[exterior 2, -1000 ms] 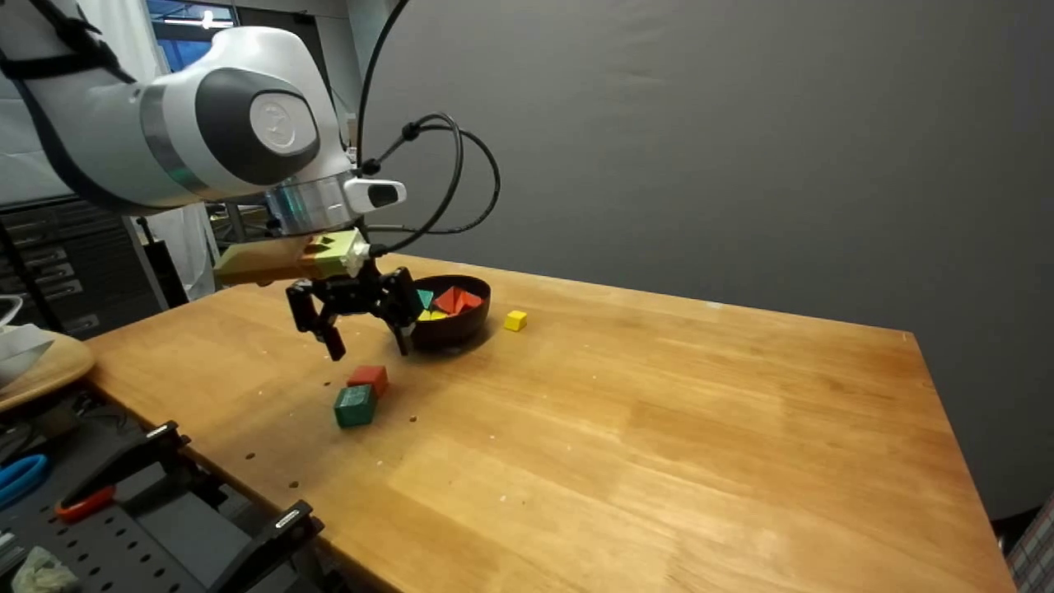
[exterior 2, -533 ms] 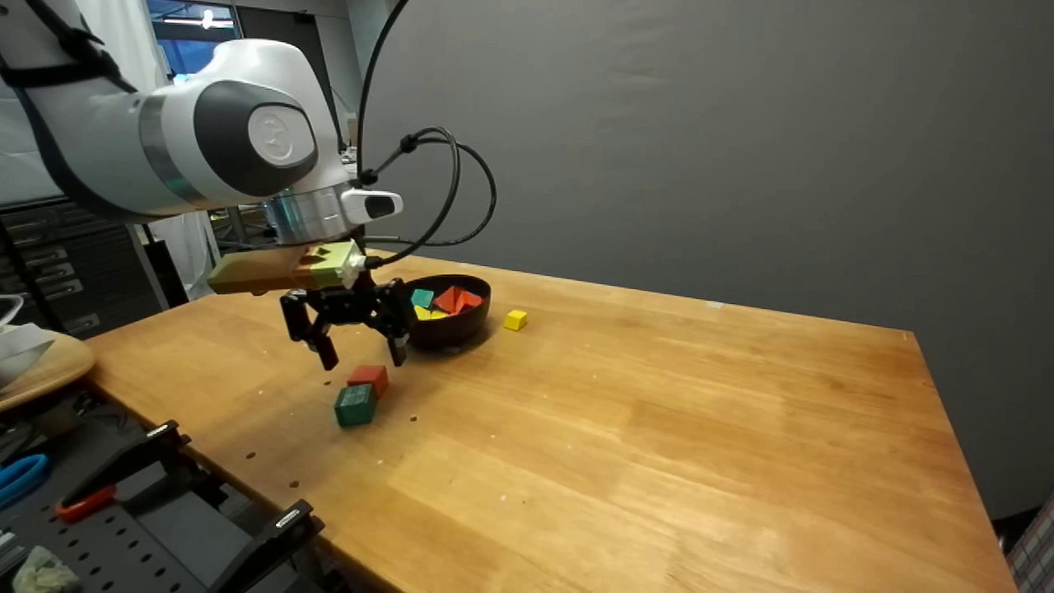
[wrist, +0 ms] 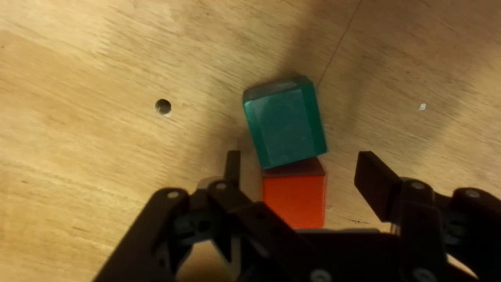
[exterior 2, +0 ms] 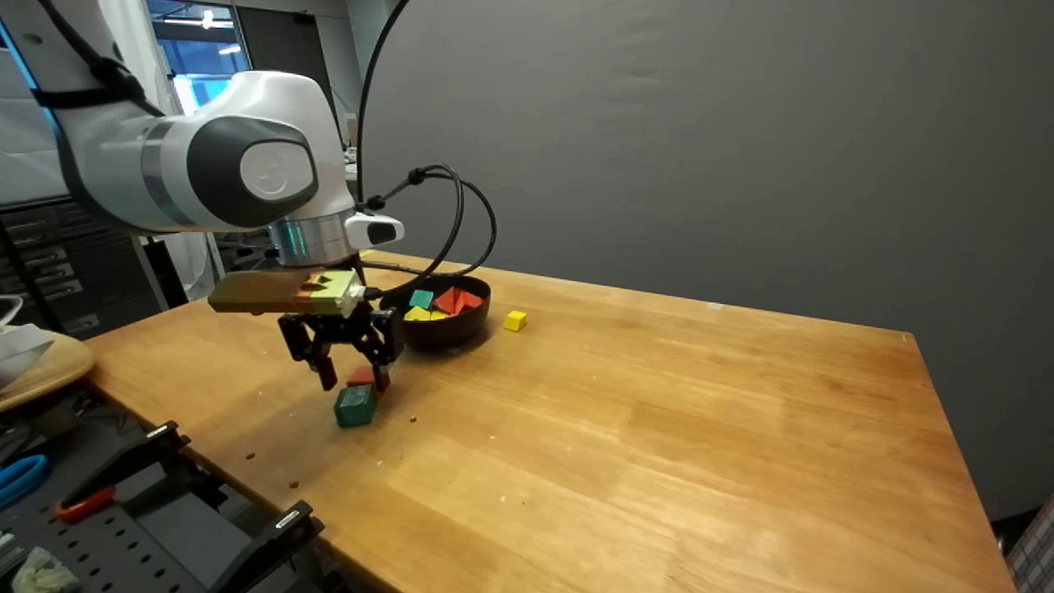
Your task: Put all the blocks in the bowl one at a time except the right yellow block
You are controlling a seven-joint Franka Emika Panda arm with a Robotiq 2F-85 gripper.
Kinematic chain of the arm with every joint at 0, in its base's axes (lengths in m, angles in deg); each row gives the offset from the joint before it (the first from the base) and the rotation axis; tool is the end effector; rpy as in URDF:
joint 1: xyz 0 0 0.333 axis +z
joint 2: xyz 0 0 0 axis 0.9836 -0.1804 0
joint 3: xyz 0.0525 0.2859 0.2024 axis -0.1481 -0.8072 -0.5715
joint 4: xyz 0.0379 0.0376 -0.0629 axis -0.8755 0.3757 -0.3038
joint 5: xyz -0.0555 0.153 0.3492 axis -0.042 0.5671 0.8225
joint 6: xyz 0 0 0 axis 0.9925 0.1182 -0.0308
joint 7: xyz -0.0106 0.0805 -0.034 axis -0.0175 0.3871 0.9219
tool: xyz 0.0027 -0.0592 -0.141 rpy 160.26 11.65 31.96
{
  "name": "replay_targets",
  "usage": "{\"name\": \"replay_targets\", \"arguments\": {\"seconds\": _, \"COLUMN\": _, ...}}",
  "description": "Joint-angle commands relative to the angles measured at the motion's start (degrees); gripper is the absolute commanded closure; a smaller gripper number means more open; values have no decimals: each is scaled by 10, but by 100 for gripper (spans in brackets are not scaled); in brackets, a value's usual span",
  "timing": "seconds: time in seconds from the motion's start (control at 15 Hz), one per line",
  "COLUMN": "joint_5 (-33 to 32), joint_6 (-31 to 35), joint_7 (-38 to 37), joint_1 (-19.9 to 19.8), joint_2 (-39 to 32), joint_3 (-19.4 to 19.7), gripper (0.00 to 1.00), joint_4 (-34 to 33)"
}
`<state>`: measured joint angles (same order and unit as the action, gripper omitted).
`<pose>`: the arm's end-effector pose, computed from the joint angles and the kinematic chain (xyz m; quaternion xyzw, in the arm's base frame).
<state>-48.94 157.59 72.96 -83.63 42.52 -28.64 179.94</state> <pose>0.3909 0.0370 0.1524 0.9746 0.2237 -0.0004 0.0084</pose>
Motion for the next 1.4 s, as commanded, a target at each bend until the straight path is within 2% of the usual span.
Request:
{"name": "replay_targets", "arguments": {"seconds": 0.0, "joint_5": 70, "joint_6": 10, "joint_7": 58, "joint_1": -19, "joint_2": -24, "joint_3": -30, "gripper": 55, "joint_4": -18}}
{"name": "replay_targets", "arguments": {"seconds": 0.2, "joint_5": 106, "joint_6": 6, "joint_7": 80, "joint_1": -31, "joint_2": -29, "joint_3": -51, "gripper": 79, "joint_4": -26}}
{"name": "replay_targets", "arguments": {"seconds": 0.4, "joint_5": 104, "joint_6": 2, "joint_7": 57, "joint_1": -11, "joint_2": 6, "joint_3": -35, "gripper": 74, "joint_4": -9}}
{"name": "replay_targets", "arguments": {"seconds": 0.53, "joint_5": 56, "joint_6": -17, "joint_7": -25, "joint_1": 51, "joint_2": 67, "joint_3": 33, "gripper": 74, "joint_4": 23}}
{"name": "replay_targets", "arguments": {"seconds": 0.6, "joint_5": 3, "joint_6": -26, "joint_7": -84, "joint_1": 102, "joint_2": 110, "joint_3": 96, "gripper": 74, "joint_4": 47}}
{"name": "replay_targets", "arguments": {"seconds": 0.67, "joint_5": -33, "joint_6": -44, "joint_7": -121, "joint_1": 130, "joint_2": 128, "joint_3": 136, "gripper": 74, "joint_4": 49}}
{"name": "replay_targets", "arguments": {"seconds": 0.73, "joint_5": -69, "joint_6": -102, "joint_7": -166, "joint_1": 164, "joint_2": 141, "joint_3": 174, "gripper": 74, "joint_4": 6}}
{"name": "replay_targets", "arguments": {"seconds": 0.8, "joint_5": -106, "joint_6": -133, "joint_7": -212, "joint_1": 169, "joint_2": 173, "joint_3": 188, "gripper": 74, "joint_4": 10}}
{"name": "replay_targets", "arguments": {"seconds": 0.87, "joint_5": -136, "joint_6": -151, "joint_7": -257, "joint_1": 161, "joint_2": 198, "joint_3": 179, "gripper": 74, "joint_4": 6}}
{"name": "replay_targets", "arguments": {"seconds": 0.93, "joint_5": -155, "joint_6": -168, "joint_7": -299, "joint_1": 114, "joint_2": 218, "joint_3": 124, "gripper": 74, "joint_4": 0}}
{"name": "replay_targets", "arguments": {"seconds": 1.0, "joint_5": -187, "joint_6": -169, "joint_7": -341, "joint_1": 96, "joint_2": 268, "joint_3": 107, "gripper": 74, "joint_4": 33}}
{"name": "replay_targets", "arguments": {"seconds": 1.07, "joint_5": -196, "joint_6": -167, "joint_7": -381, "joint_1": 83, "joint_2": 267, "joint_3": 78, "gripper": 74, "joint_4": 23}}
{"name": "replay_targets", "arguments": {"seconds": 1.2, "joint_5": -166, "joint_6": -183, "joint_7": -387, "joint_1": 69, "joint_2": 255, "joint_3": 38, "gripper": 75, "joint_4": 3}}
{"name": "replay_targets", "arguments": {"seconds": 1.33, "joint_5": -131, "joint_6": -174, "joint_7": -360, "joint_1": 64, "joint_2": 213, "joint_3": 24, "gripper": 74, "joint_4": -23}}
